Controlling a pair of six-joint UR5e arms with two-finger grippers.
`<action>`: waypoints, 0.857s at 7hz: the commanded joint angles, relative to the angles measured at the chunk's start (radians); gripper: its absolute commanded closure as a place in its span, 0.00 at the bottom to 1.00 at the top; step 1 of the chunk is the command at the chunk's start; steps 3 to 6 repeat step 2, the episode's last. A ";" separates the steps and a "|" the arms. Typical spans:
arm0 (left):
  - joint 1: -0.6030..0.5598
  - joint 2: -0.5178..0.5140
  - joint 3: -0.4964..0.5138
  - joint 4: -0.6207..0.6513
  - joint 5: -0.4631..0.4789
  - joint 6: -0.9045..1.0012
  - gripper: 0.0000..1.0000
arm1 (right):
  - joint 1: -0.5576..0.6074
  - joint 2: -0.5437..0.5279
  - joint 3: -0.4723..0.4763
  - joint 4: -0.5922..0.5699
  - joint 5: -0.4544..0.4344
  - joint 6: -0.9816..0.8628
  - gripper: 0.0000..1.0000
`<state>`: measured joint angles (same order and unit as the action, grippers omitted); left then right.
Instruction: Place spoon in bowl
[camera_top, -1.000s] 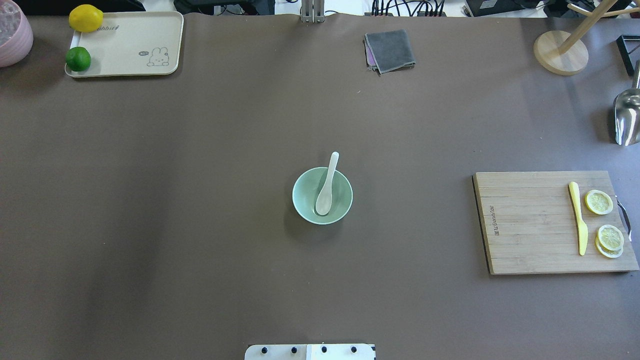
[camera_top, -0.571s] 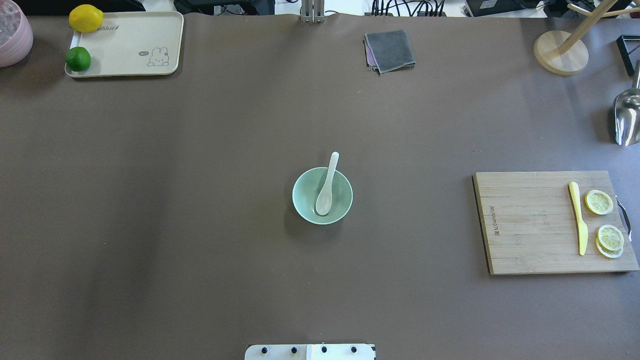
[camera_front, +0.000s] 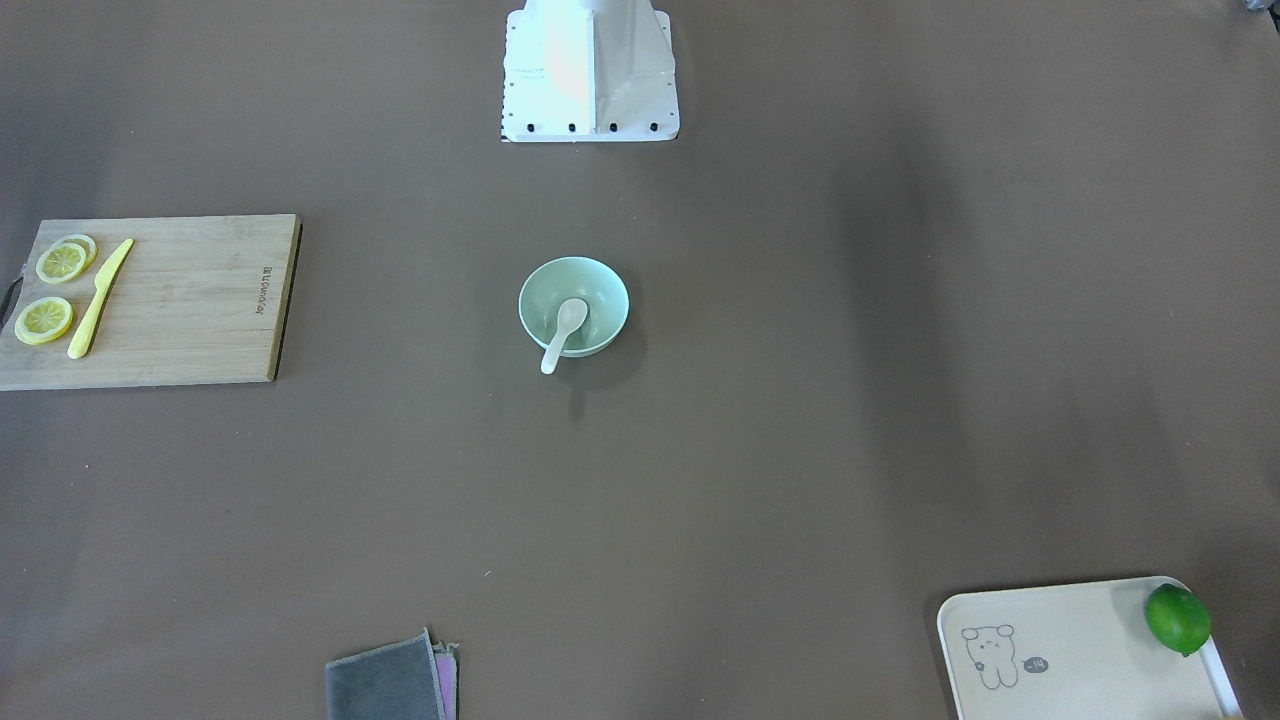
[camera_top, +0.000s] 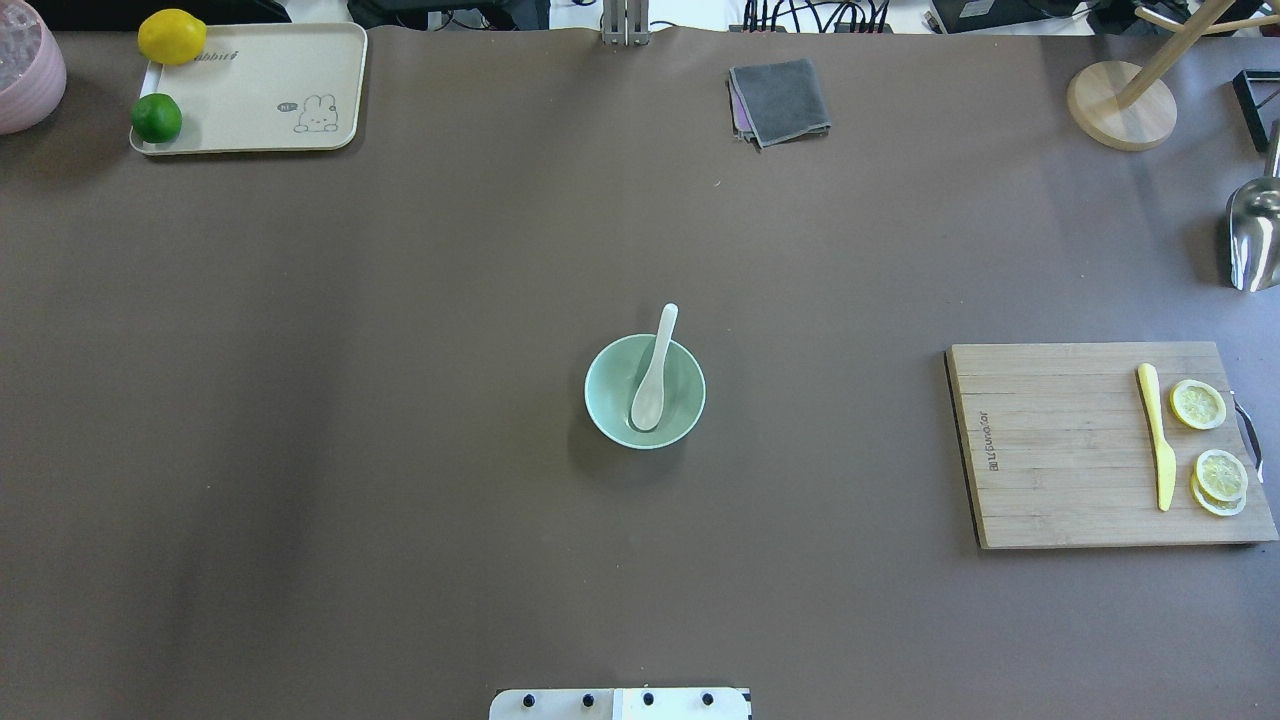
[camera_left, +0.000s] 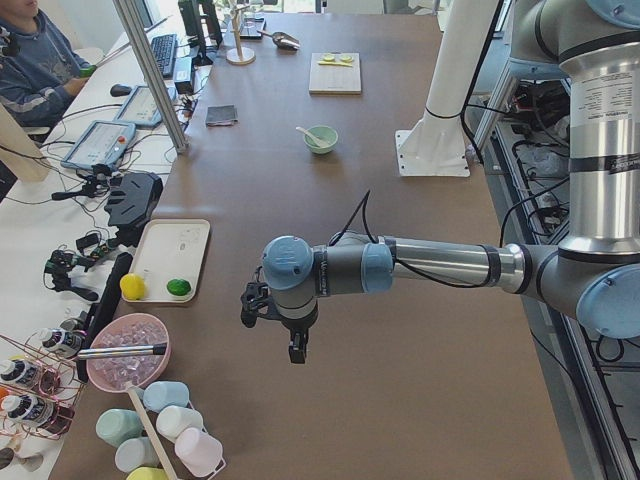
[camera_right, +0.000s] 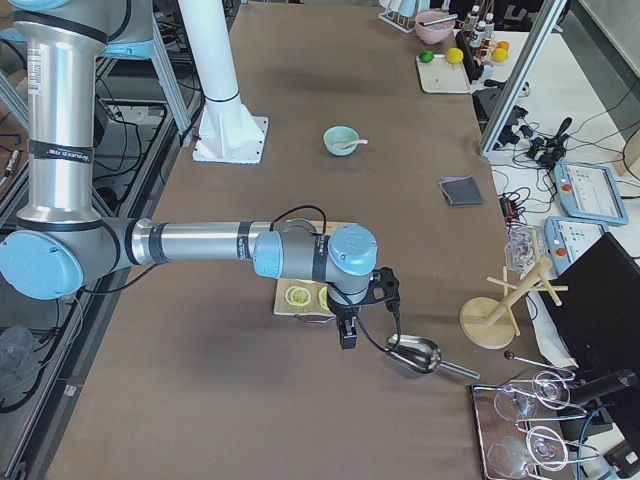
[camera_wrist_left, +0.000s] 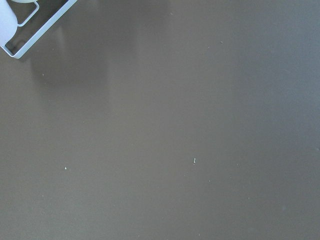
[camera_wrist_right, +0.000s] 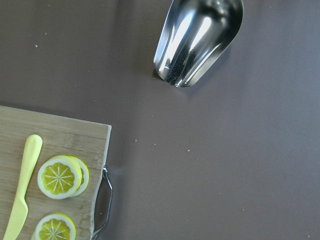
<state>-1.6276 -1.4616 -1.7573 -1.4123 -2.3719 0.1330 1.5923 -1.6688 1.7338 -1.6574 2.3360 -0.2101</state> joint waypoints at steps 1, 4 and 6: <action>0.000 -0.009 -0.001 -0.001 -0.001 0.000 0.02 | 0.000 0.006 0.000 -0.002 0.000 0.001 0.00; 0.000 -0.009 -0.001 -0.001 0.000 -0.001 0.02 | 0.000 0.006 0.003 -0.002 0.002 0.001 0.00; 0.000 -0.009 -0.001 -0.001 0.000 -0.001 0.02 | 0.000 0.006 0.003 -0.002 0.002 0.001 0.00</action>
